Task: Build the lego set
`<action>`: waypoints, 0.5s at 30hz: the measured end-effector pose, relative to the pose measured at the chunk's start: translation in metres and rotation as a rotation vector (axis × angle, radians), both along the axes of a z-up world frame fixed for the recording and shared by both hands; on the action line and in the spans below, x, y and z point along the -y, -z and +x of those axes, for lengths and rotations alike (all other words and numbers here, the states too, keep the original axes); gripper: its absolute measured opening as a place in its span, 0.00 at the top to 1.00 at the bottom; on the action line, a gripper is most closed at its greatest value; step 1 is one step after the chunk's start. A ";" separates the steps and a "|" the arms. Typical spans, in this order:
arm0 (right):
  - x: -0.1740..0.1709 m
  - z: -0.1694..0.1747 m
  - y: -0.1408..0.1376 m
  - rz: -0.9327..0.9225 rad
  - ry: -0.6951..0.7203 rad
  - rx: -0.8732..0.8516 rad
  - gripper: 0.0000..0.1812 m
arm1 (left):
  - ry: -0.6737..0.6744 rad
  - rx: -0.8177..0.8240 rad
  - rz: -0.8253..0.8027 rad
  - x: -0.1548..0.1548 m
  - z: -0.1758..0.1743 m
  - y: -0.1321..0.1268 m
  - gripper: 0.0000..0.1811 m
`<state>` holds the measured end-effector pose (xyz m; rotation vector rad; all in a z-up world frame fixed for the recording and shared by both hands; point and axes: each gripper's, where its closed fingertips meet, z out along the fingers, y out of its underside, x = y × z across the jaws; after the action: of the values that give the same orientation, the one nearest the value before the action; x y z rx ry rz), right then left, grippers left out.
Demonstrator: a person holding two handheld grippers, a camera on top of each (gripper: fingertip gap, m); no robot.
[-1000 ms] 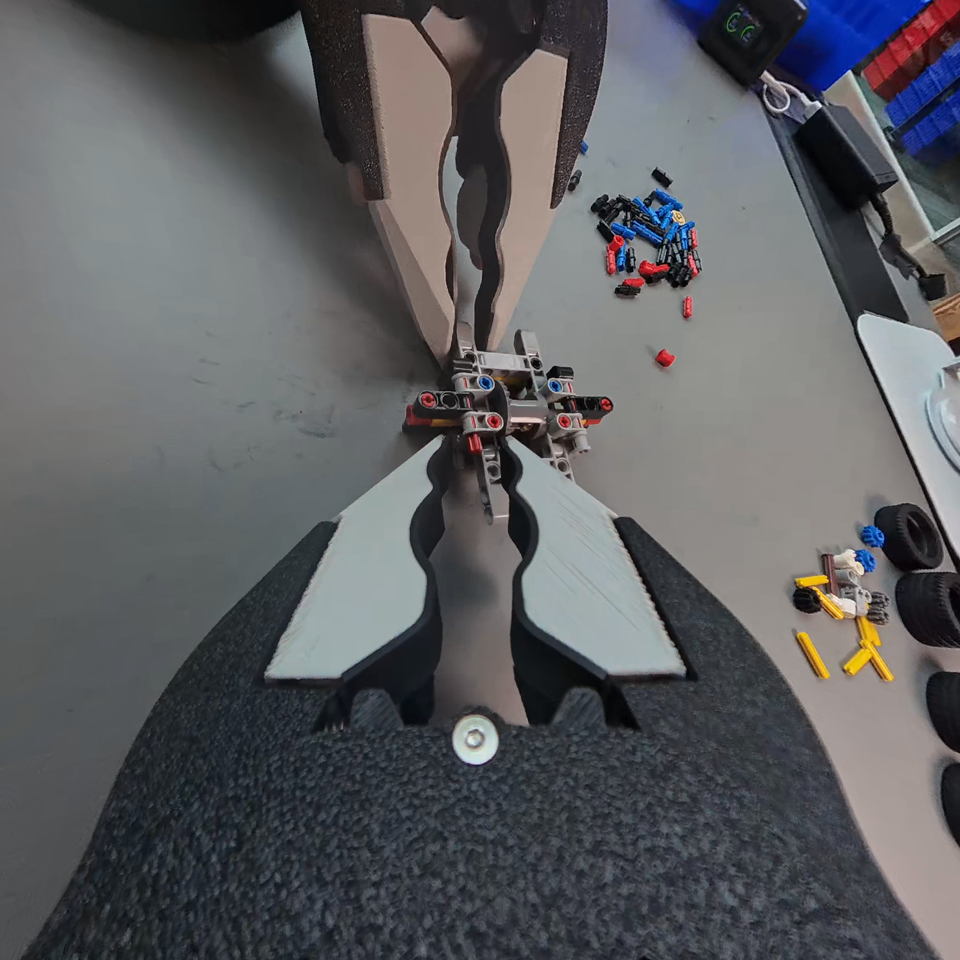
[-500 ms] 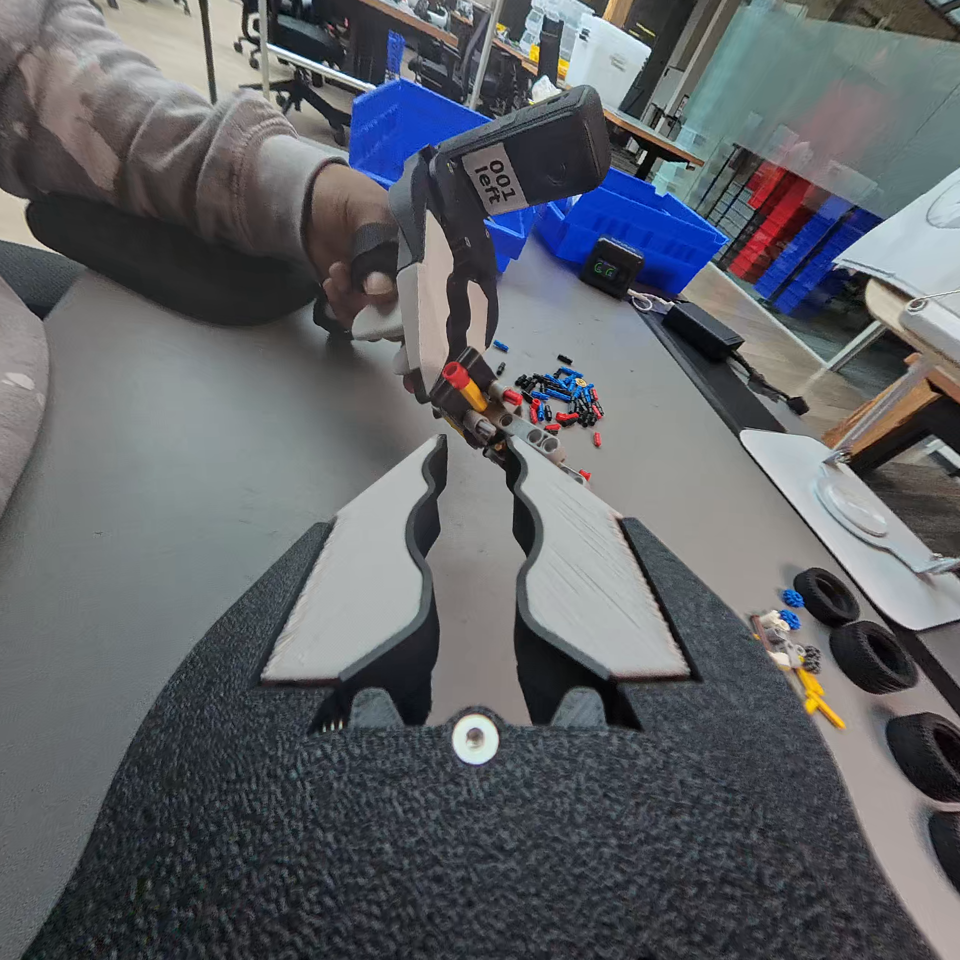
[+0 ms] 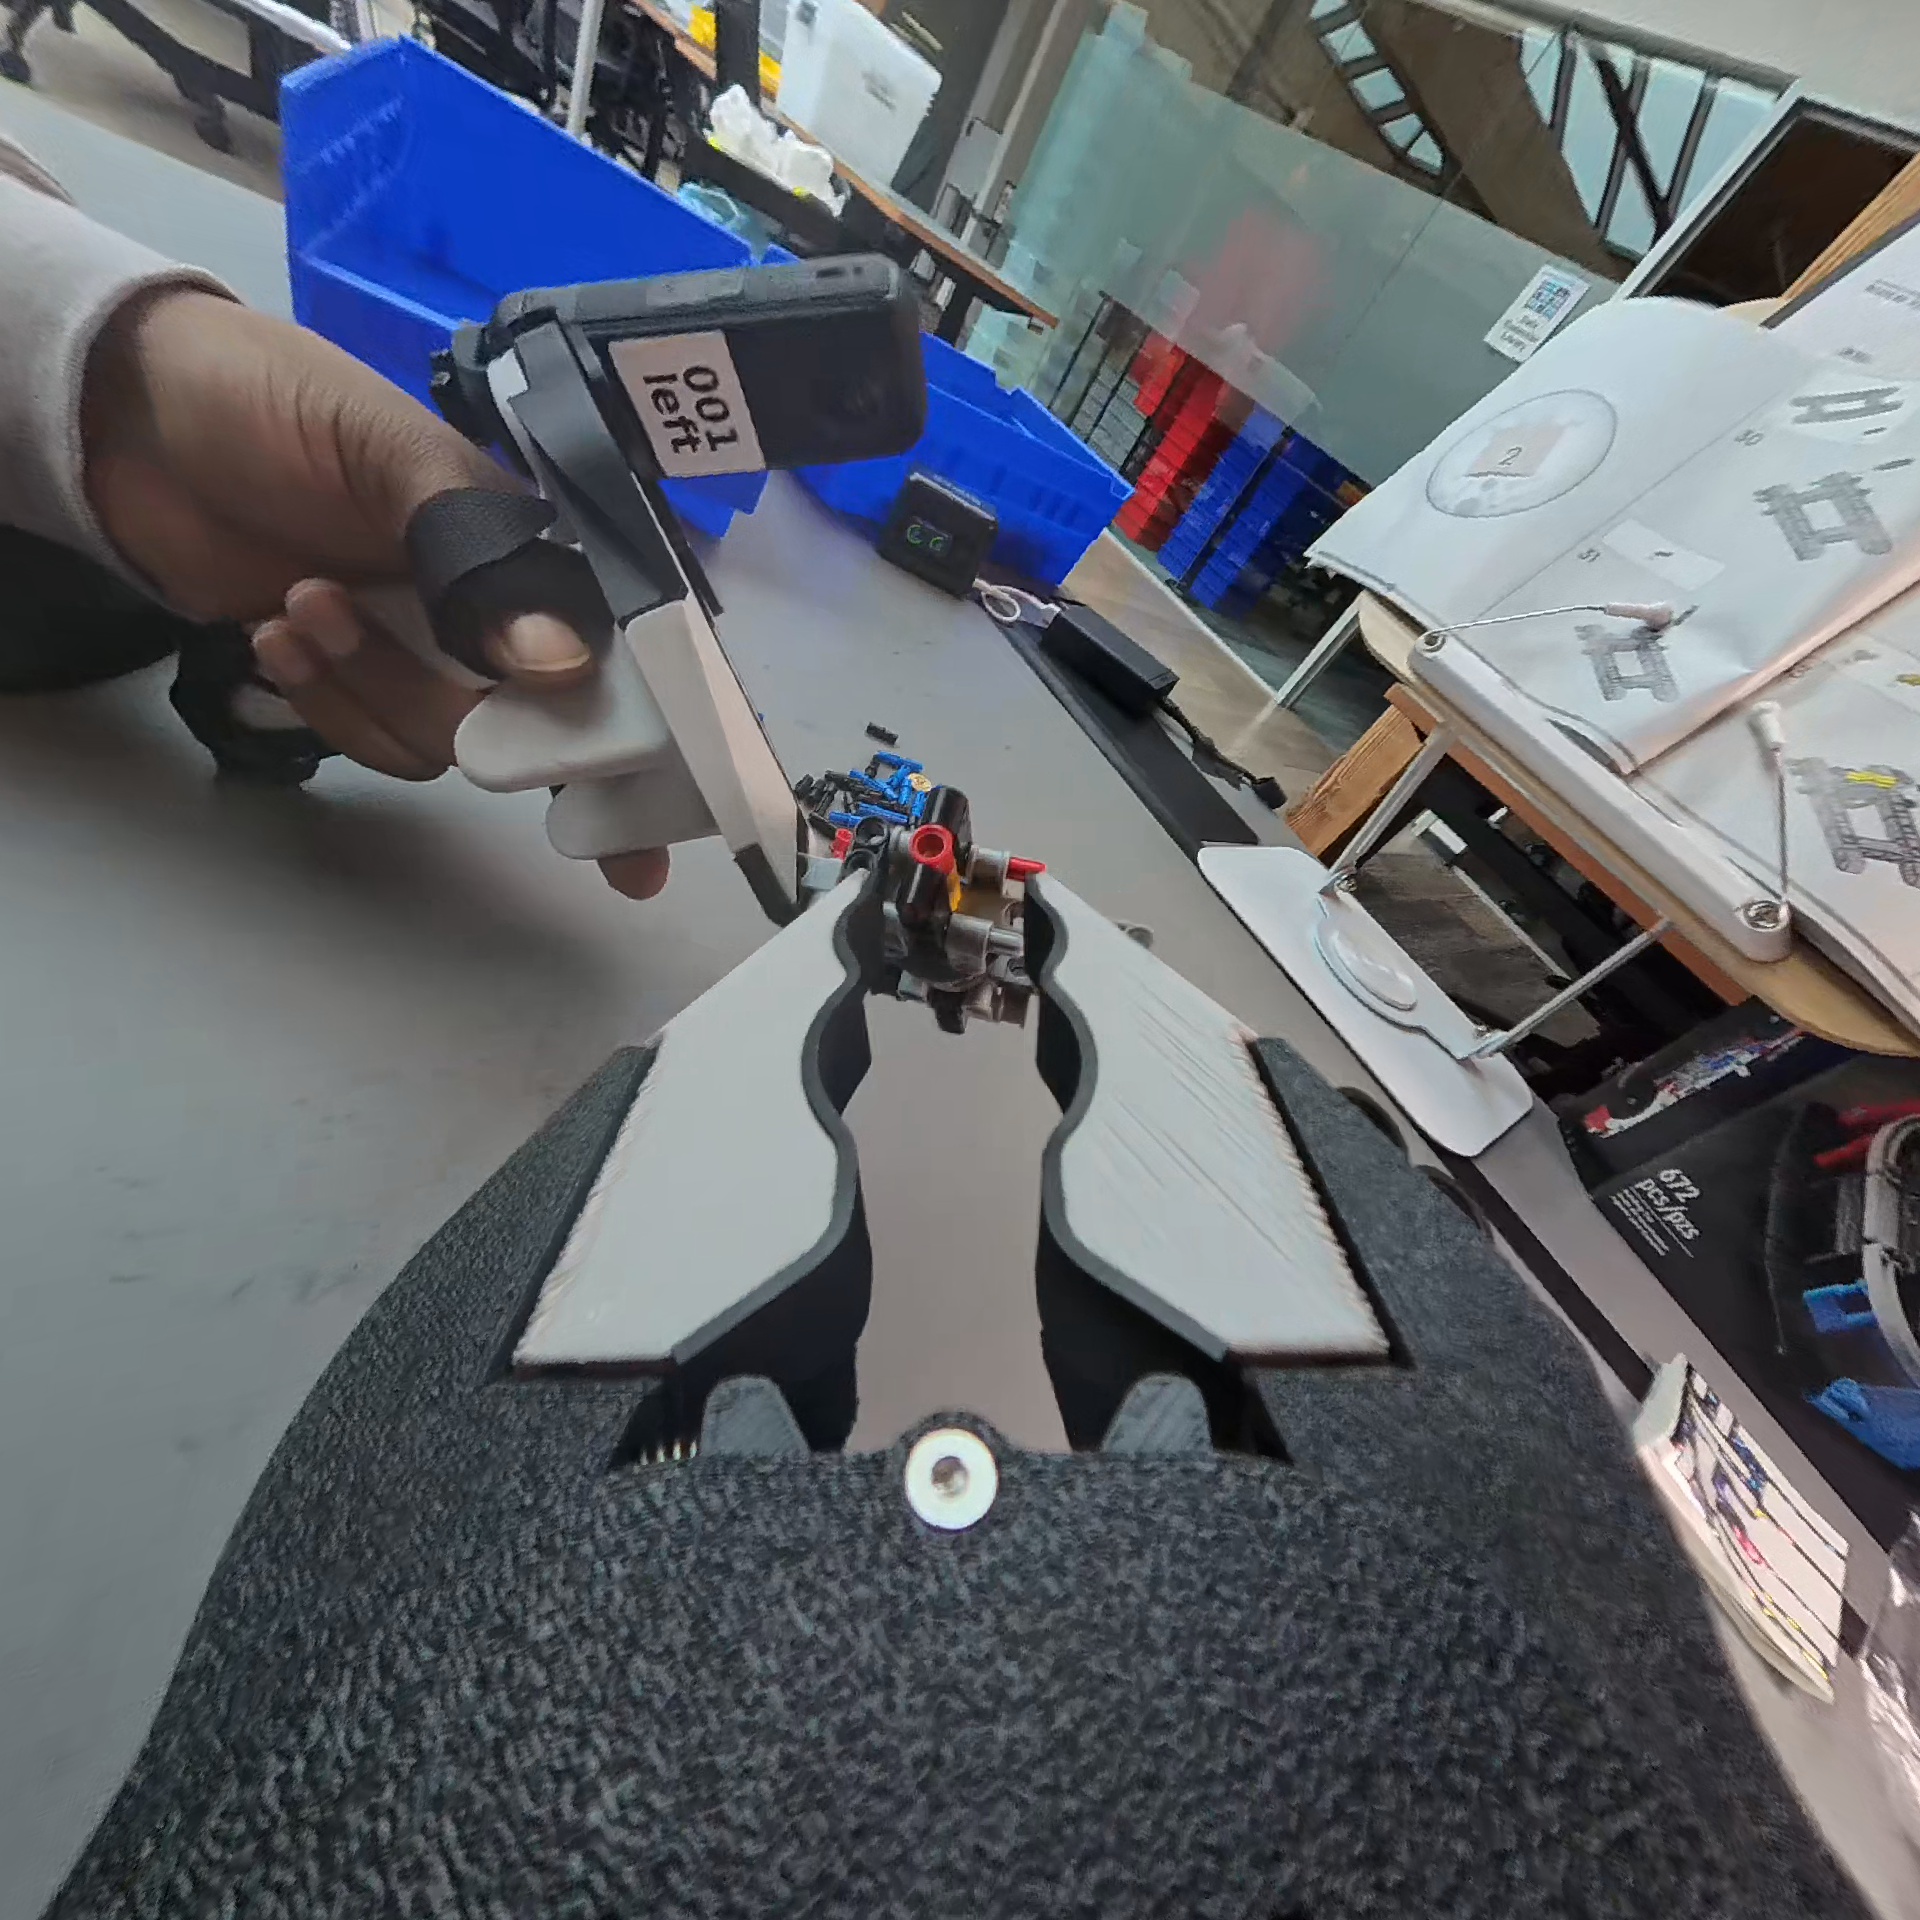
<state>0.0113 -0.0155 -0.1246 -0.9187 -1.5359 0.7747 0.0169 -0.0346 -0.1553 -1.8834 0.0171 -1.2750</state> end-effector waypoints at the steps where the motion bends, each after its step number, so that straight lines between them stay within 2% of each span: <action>1: 0.000 -0.001 0.004 -0.004 -0.005 0.025 0.90 | -0.003 -0.017 -0.002 0.000 0.000 0.002 0.96; 2: 0.002 -0.001 0.006 -0.014 -0.018 0.025 0.95 | 0.001 -0.034 0.003 0.000 0.002 0.002 0.96; 5: 0.003 0.004 0.004 -0.134 -0.112 0.033 0.96 | 0.078 -0.128 0.076 0.009 0.011 -0.002 0.92; 8: -0.004 0.017 -0.002 -0.571 -0.295 0.105 0.97 | 0.142 -0.206 0.208 0.021 0.009 -0.021 0.83; 11: -0.002 0.029 -0.018 -0.967 -0.494 0.116 0.97 | 0.107 -0.274 0.258 0.020 -0.006 -0.024 0.78; 13: 0.007 0.031 -0.032 -1.153 -0.613 0.081 0.97 | 0.126 -0.236 0.212 0.019 -0.003 -0.016 0.71; 15: 0.021 0.032 -0.039 -1.252 -0.715 0.094 0.97 | 0.206 -0.086 0.166 0.026 0.014 -0.016 0.69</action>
<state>0.0432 -0.0360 -0.0856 -1.2548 -1.3673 2.3798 0.0305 -0.0608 -0.1392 -1.8266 0.3601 -1.2849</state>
